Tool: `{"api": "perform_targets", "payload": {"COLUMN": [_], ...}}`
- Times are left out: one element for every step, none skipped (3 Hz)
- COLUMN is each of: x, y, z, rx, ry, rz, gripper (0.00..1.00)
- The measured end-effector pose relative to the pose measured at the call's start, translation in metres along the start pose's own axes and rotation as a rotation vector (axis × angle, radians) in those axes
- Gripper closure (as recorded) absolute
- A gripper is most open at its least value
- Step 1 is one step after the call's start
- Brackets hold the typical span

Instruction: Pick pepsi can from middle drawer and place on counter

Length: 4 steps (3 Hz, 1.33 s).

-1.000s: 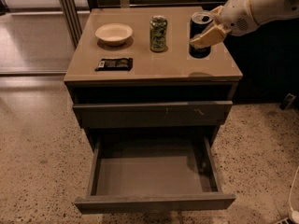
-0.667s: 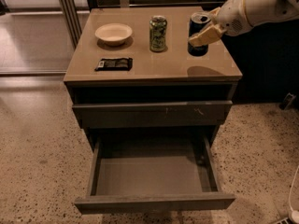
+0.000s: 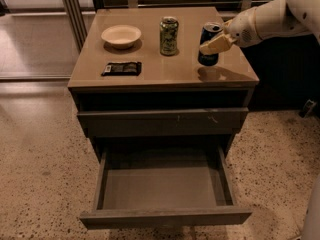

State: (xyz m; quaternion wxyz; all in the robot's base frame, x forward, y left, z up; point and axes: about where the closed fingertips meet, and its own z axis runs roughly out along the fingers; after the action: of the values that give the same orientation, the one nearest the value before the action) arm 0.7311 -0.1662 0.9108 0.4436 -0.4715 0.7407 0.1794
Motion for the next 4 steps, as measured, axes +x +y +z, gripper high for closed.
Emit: {"api": "perform_targets", "payload": {"x": [0.012,0.022,0.031,0.044], "y": [-0.003,-0.004,-0.004,-0.003], "z": [0.009,0.015,0.019,0.024], "rx": [-0.007,-0.013,-0.021,-0.027], "ry": [-0.009,-0.014,-0.009,0.002], "rz": [0.059,0.105,0.147,0.186], "gripper": [1.00,1.00,1.00,1.00]}}
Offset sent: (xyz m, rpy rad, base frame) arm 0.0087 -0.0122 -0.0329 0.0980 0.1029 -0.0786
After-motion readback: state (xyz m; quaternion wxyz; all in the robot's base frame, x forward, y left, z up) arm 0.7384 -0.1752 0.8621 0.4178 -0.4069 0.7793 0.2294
